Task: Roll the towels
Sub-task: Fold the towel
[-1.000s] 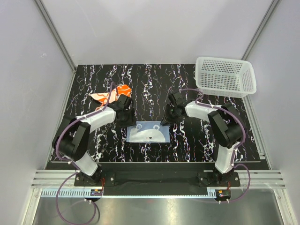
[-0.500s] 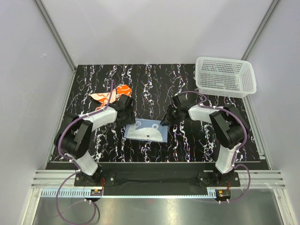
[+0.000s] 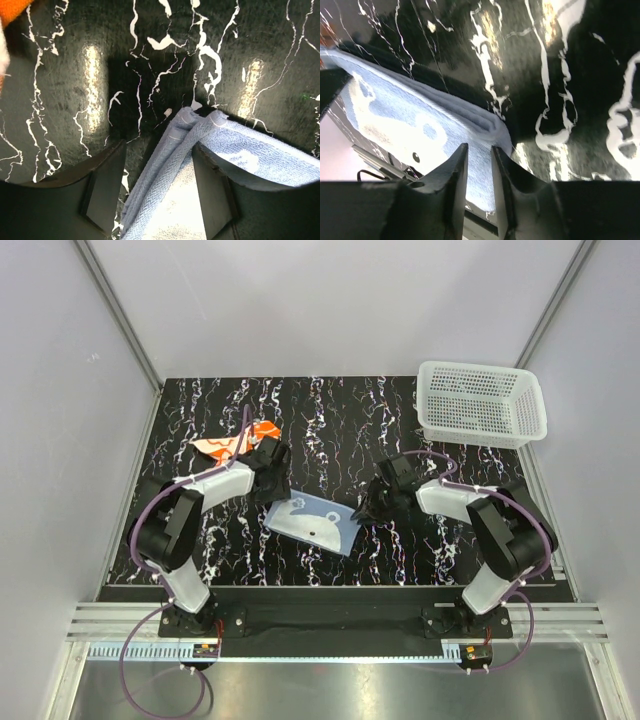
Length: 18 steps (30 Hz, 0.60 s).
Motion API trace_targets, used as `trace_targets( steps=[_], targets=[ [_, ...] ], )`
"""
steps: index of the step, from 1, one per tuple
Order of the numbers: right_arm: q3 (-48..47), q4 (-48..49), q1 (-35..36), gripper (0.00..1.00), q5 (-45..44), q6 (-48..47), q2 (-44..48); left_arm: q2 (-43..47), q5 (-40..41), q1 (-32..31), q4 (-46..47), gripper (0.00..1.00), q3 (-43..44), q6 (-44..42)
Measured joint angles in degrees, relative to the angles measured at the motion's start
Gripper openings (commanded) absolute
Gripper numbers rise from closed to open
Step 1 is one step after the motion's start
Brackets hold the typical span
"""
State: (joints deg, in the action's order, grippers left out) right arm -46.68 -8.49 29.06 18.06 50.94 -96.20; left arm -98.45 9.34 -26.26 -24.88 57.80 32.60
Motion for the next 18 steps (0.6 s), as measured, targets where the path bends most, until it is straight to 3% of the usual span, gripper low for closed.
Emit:
trace_targets(
  steps=[11, 13, 14, 18],
  targets=[
    [-7.1, -18.9, 3.5, 0.45, -5.2, -3.4, 6.1, 5.4, 11.6, -0.1, -15.1, 0.88, 10.2, -0.5],
    [-9.6, -21.9, 4.0, 0.45, -6.8, -3.9, 9.3, 10.0, 13.1, -0.3, -17.0, 0.88, 12.0, -0.6],
    [-10.7, -23.1, 4.3, 0.45, -7.6, -4.1, 11.3, 13.0, 13.8, -0.8, -17.5, 0.98, 12.3, -0.7],
    [-12.9, -26.5, 5.2, 0.54, -10.1, -4.6, 19.0, 30.8, 14.9, -6.4, -13.2, 0.99, 7.9, -2.1]
  ],
)
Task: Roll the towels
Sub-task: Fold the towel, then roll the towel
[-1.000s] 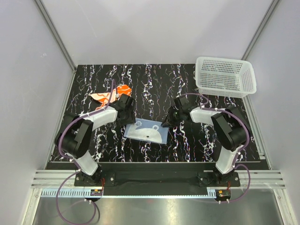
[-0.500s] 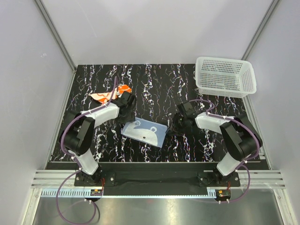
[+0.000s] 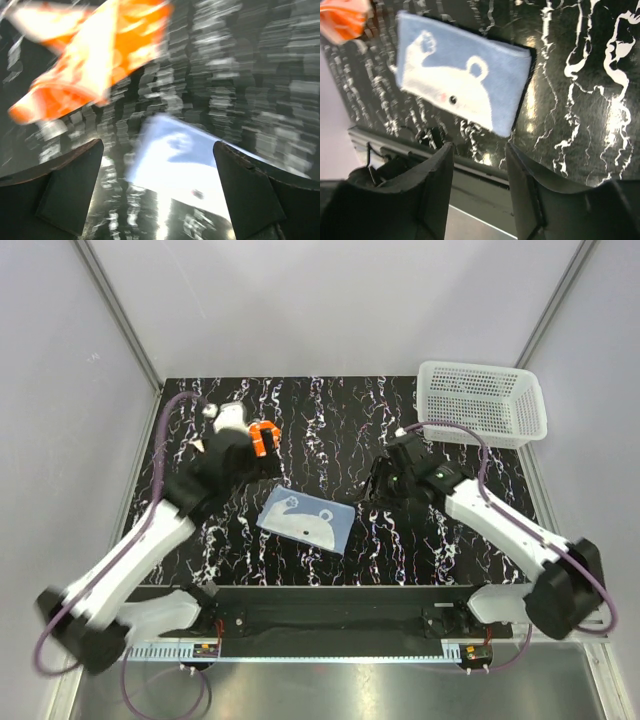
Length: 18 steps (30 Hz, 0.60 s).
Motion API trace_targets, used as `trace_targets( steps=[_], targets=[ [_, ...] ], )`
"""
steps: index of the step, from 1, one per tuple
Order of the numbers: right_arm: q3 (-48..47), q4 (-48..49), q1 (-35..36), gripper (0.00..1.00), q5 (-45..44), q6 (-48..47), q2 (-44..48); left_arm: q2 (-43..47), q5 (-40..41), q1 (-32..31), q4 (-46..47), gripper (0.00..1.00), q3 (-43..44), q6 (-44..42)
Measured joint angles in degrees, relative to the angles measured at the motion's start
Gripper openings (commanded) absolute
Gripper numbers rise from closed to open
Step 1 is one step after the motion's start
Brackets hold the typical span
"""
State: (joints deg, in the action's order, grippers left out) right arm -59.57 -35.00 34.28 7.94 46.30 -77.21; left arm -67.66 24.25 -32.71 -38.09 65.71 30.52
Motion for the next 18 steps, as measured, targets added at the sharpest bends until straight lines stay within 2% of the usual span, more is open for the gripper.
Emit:
trace_targets(
  steps=[1, 2, 3, 4, 7, 10, 13, 18],
  targets=[
    [0.0, -0.5, 0.3, 0.67, -0.3, -0.2, 2.3, 5.9, -1.2, -2.0, 1.9, 0.99, -2.1, -0.5],
    [0.2, -0.9, 0.6, 0.74, -0.4, 0.0, 4.6, 11.5, -2.6, -3.3, 4.6, 0.99, -4.4, -0.9],
    [0.7, -0.6, 0.9, 0.93, -0.5, -0.3, 6.6, 16.0, -4.3, -3.7, 7.6, 0.99, -7.1, -1.0],
    [2.0, -0.4, 1.2, 0.94, -0.9, -0.2, 11.4, 22.5, -7.3, -3.3, 12.0, 0.99, -11.5, -1.0],
    [5.9, 0.9, 1.3, 0.97, -2.0, 0.0, 16.7, 23.7, -18.0, -3.0, 28.2, 0.99, -22.9, 1.8],
    [8.3, -0.4, 1.3, 0.98, -3.4, 0.0, 21.0, 20.4, -26.6, -3.1, 35.6, 0.99, -31.8, 6.7],
    [9.0, -0.5, 1.3, 0.98, -4.6, 0.0, 23.6, 17.6, -31.3, -2.7, 38.6, 0.99, -34.5, 9.7],
    [10.3, -0.2, 1.3, 0.98, -6.4, 0.0, 26.8, 17.8, -38.0, -1.2, 44.1, 0.99, -32.9, 10.3]
  ],
)
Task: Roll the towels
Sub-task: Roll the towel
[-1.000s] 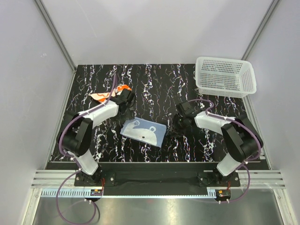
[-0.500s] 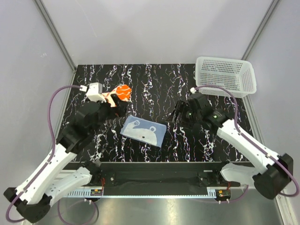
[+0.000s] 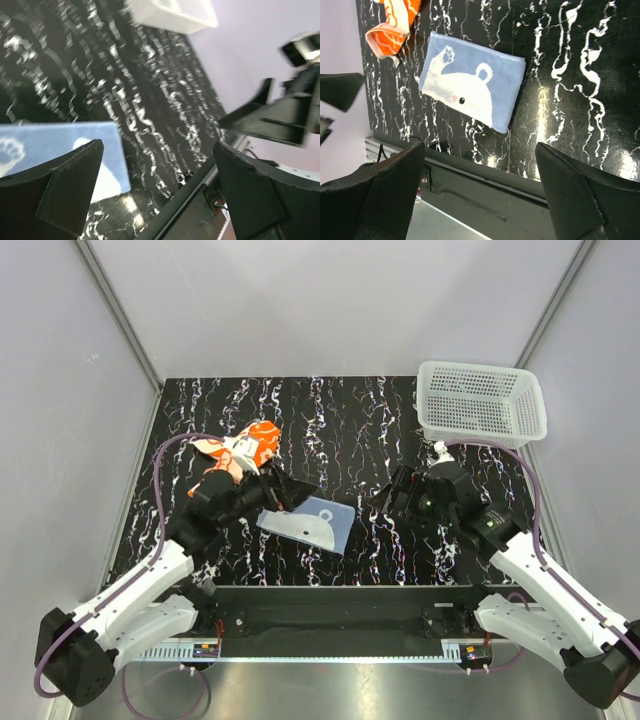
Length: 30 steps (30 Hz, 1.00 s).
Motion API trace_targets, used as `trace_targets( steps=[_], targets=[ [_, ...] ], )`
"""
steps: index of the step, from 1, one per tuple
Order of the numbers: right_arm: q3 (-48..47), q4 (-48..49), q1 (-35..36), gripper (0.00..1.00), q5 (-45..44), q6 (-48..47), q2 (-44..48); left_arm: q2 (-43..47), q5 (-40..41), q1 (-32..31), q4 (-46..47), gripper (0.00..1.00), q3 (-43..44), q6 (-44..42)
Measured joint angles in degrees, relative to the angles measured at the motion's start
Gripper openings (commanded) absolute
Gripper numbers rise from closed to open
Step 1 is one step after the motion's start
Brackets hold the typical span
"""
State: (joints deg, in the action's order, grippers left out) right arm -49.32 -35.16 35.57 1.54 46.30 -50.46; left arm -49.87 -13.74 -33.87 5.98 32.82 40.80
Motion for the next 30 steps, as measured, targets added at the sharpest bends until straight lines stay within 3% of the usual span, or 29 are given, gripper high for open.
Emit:
trace_targets(
  steps=[5, 9, 10, 17, 22, 30],
  targets=[
    [2.4, 0.8, 0.0, 0.97, -2.3, 1.0, 0.4, -3.9, -0.7, -0.6, -6.7, 0.95, 7.7, -3.4],
    [4.1, 0.1, 0.0, 0.96, -5.9, 3.9, 0.8, -13.8, 16.2, -12.6, -20.6, 0.89, 21.2, -8.2],
    [4.2, -0.5, 0.0, 0.96, -7.0, 4.6, 0.9, -16.2, 21.3, -17.2, -24.5, 0.83, 23.9, -8.8],
    [4.3, -6.4, 0.0, 0.96, -14.9, 8.5, 2.6, -34.8, 45.3, -35.1, -43.9, 0.77, 32.8, -5.1],
    [4.2, -11.3, 0.0, 0.96, -19.2, 10.5, 5.7, -46.0, 50.0, -41.8, -49.0, 0.72, 36.1, -2.0],
    [4.3, -13.5, 0.0, 0.96, -21.6, 11.2, 7.2, -50.3, 50.1, -42.2, -48.6, 0.72, 37.0, -1.3]
  ],
)
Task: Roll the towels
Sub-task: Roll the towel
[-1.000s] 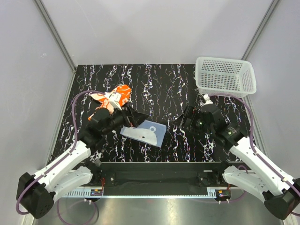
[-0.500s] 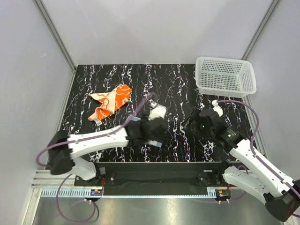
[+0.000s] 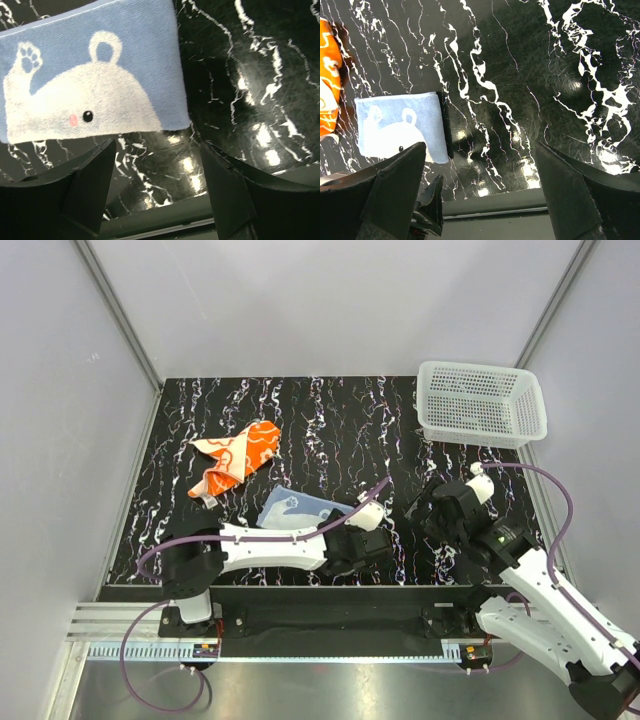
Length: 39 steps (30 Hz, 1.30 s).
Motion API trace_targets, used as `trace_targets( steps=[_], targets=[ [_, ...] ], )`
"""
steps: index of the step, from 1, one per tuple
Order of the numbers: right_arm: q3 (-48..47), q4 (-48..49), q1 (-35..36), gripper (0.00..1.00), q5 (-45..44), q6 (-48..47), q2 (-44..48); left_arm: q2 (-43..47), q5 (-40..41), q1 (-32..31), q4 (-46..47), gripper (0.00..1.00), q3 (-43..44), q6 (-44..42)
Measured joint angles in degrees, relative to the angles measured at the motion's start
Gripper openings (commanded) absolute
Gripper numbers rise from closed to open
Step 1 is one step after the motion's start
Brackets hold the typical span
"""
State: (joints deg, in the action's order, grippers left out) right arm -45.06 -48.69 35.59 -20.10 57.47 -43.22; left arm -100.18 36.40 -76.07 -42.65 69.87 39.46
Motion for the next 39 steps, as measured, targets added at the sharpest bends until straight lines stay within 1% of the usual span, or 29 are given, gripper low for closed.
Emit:
trace_targets(
  steps=[6, 7, 8, 12, 20, 21, 27, 28, 30, 31, 33, 35, 37, 38, 39],
  targets=[
    [0.3, 0.2, 0.0, 0.96, 0.0, 0.0, -1.4, -1.5, -1.2, 0.0, 3.8, 0.71, 0.1, -0.9],
    [0.4, 0.3, 0.0, 0.96, 0.0, 0.0, -1.8, -1.7, -1.4, 0.0, 4.4, 0.70, 0.1, -1.0],
    [0.5, 0.4, 0.0, 0.96, 0.0, 0.0, -2.2, -2.0, -1.6, 0.0, 5.1, 0.66, 0.1, -1.2],
    [0.6, 0.8, 0.0, 0.96, 0.0, 0.0, -2.9, -3.8, -2.7, 0.3, 7.4, 0.63, -0.3, -1.6],
    [0.7, 1.5, 0.0, 0.96, -0.3, 0.0, -4.6, -4.3, -4.5, 2.4, 10.6, 0.57, -4.2, -1.4],
    [0.7, 1.7, 0.0, 0.96, -0.3, 0.0, -5.0, -4.3, -4.6, 2.7, 11.3, 0.55, -4.8, -1.4],
    [0.8, 3.2, 0.0, 0.96, -0.2, 0.0, -7.2, -3.1, -6.1, 4.3, 17.1, 0.50, -8.6, -1.5],
    [0.8, 3.5, 0.0, 0.96, -0.2, 0.0, -7.6, -2.8, -6.2, 4.4, 18.1, 0.46, -9.2, -1.5],
    [0.8, 4.0, 0.0, 0.96, -0.2, 0.0, -8.3, -2.5, -6.6, 4.5, 19.7, 0.40, -10.1, -1.6],
    [0.8, 4.0, 0.0, 0.96, -0.2, 0.0, -8.6, -2.4, -6.7, 4.5, 20.4, 0.34, -10.3, -1.7],
    [0.8, 4.3, 0.0, 0.96, -0.2, 0.0, -9.1, -2.4, -7.0, 4.5, 21.4, 0.28, -10.5, -2.0],
    [0.8, 4.4, 0.0, 0.95, -0.2, 0.0, -9.6, -2.4, -7.1, 4.5, 22.3, 0.17, -11.0, -2.2],
    [0.8, 4.7, 0.0, 0.94, 0.0, 0.0, -9.9, -1.9, -7.0, 4.6, 23.5, 0.11, -11.8, -2.4],
    [0.9, 4.9, 0.0, 0.94, 0.3, -0.2, -10.0, -1.4, -7.1, 4.7, 24.3, 0.06, -12.6, -2.4],
    [1.0, 5.6, 0.0, 0.94, 0.7, -0.4, -10.1, -0.6, -7.5, 4.9, 25.3, 0.05, -13.6, -2.3]
  ],
)
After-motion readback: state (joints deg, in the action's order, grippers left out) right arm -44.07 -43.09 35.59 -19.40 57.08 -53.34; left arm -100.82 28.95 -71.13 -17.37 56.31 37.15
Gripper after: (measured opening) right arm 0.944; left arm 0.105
